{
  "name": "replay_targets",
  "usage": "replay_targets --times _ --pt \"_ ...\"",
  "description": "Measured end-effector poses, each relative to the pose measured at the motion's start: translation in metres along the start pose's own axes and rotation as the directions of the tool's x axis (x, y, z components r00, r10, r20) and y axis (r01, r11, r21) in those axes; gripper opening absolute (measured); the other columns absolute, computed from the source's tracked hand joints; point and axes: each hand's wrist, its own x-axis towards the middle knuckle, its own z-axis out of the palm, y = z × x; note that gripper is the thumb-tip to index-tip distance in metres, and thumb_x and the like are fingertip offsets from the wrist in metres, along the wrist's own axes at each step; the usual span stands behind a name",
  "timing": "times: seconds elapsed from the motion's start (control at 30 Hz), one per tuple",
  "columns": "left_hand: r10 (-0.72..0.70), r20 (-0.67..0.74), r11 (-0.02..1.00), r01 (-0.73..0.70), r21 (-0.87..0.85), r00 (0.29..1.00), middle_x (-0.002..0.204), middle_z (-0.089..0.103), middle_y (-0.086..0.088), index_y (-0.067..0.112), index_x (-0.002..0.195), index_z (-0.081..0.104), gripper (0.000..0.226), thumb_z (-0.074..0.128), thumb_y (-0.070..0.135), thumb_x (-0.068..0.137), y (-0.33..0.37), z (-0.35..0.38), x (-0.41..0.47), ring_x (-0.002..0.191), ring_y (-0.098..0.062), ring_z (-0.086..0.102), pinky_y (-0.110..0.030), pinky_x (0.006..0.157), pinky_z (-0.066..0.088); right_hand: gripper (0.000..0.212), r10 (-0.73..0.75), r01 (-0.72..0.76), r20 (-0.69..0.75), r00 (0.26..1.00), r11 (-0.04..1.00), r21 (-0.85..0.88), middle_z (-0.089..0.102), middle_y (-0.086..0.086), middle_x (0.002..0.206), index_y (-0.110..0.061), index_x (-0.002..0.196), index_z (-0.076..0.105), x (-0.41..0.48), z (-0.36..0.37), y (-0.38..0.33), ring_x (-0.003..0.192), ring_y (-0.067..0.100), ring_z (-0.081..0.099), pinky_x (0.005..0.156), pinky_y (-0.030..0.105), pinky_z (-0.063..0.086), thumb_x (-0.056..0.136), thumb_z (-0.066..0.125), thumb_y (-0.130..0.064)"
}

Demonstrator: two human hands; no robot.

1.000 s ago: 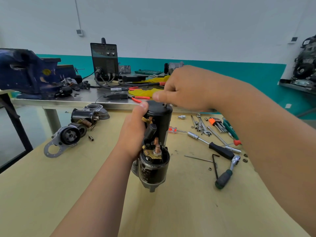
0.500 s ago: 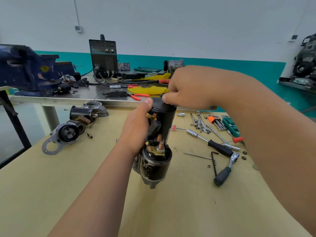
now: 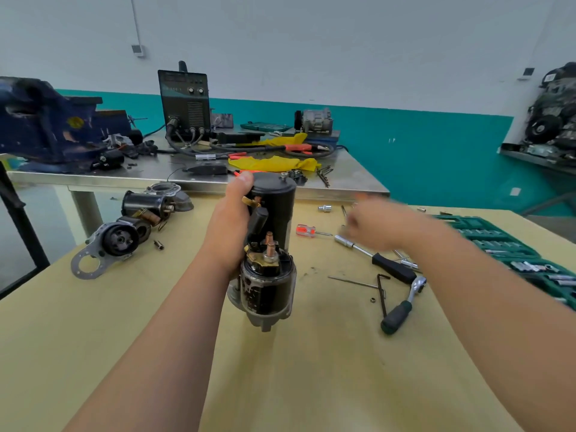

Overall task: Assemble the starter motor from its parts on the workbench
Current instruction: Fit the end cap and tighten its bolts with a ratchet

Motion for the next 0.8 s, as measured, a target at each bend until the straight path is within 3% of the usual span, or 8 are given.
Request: replay_targets --times 0.07,0.1,0.27,0.37,0.53,0.7,0.8 --pt "0.019 0.041 0.999 -0.018 -0.045 0.999 0.08 0.067 -0.009 0.009 0.109 0.058 0.064 0.044 0.062 0.076 -0.001 -0.004 0.0 0.072 -0.021 0.064 -0.033 0.067 0.05 0.035 0.12 -0.069 0.321 0.939 0.984 -0.167 0.068 0.009 0.096 -0.01 0.1 0.069 -0.005 0.046 0.024 0.085 0.023 0.064 0.077 0.037 0.055 0.091 0.053 -0.041" --pt "0.033 0.06 0.998 -0.03 -0.051 0.998 0.075 0.066 -0.007 0.01 0.106 0.057 0.058 0.04 0.06 0.081 -0.003 -0.007 0.001 0.067 -0.018 0.064 -0.029 0.06 0.051 0.034 0.141 -0.079 0.374 0.917 0.981 -0.177 0.069 0.008 0.097 -0.012 0.102 0.069 -0.005 0.06 0.031 0.085 0.021 0.064 0.078 0.036 0.054 0.088 0.057 -0.04" --pt "0.02 0.118 0.993 -0.006 -0.12 0.993 0.065 0.066 -0.006 0.009 0.094 0.059 0.054 0.032 0.056 0.09 -0.003 -0.009 0.002 0.055 -0.013 0.064 -0.021 0.049 0.05 0.027 0.095 -0.048 0.338 0.936 0.988 -0.146 0.066 0.0 0.092 -0.018 0.102 0.068 0.003 0.072 0.039 0.079 0.015 0.061 0.066 0.027 0.05 0.086 0.062 -0.039" --pt "0.022 0.161 0.988 0.002 -0.152 0.987 0.062 0.064 -0.005 0.009 0.088 0.058 0.052 0.038 0.057 0.079 -0.002 -0.009 0.002 0.053 -0.013 0.063 -0.021 0.048 0.05 0.028 0.078 -0.024 0.358 0.931 0.988 -0.154 0.066 -0.001 0.092 -0.018 0.101 0.067 0.001 0.074 0.035 0.081 0.016 0.061 0.068 0.028 0.051 0.087 0.058 -0.04" --pt "-0.003 0.196 0.985 0.036 -0.168 0.981 0.065 0.065 -0.008 0.008 0.091 0.059 0.058 0.043 0.059 0.068 -0.003 -0.01 0.003 0.055 -0.015 0.064 -0.022 0.049 0.051 0.025 0.096 -0.002 0.413 0.905 0.975 -0.222 0.066 0.003 0.092 -0.012 0.103 0.067 -0.002 0.076 0.028 0.074 0.019 0.056 0.056 0.025 0.043 0.089 0.06 -0.031" --pt "0.014 0.146 0.992 0.005 -0.129 0.989 0.07 0.067 -0.008 0.008 0.098 0.06 0.061 0.043 0.06 0.071 -0.005 -0.01 0.003 0.06 -0.016 0.065 -0.024 0.052 0.052 0.022 0.097 -0.014 0.427 0.899 0.981 -0.192 0.068 0.01 0.105 -0.01 0.107 0.068 -0.004 0.075 0.03 0.075 0.018 0.055 0.068 0.029 0.051 0.088 0.058 -0.017" --pt "-0.006 0.07 0.998 0.01 -0.058 0.998 0.075 0.069 -0.009 0.011 0.105 0.061 0.056 0.041 0.058 0.084 -0.005 -0.009 0.003 0.065 -0.017 0.067 -0.028 0.057 0.052 0.014 0.032 -0.013 0.387 0.922 0.999 -0.052 0.069 0.0 0.097 -0.019 0.1 0.069 -0.005 0.067 0.029 0.074 0.01 0.06 0.07 0.023 0.052 0.089 0.059 -0.019"
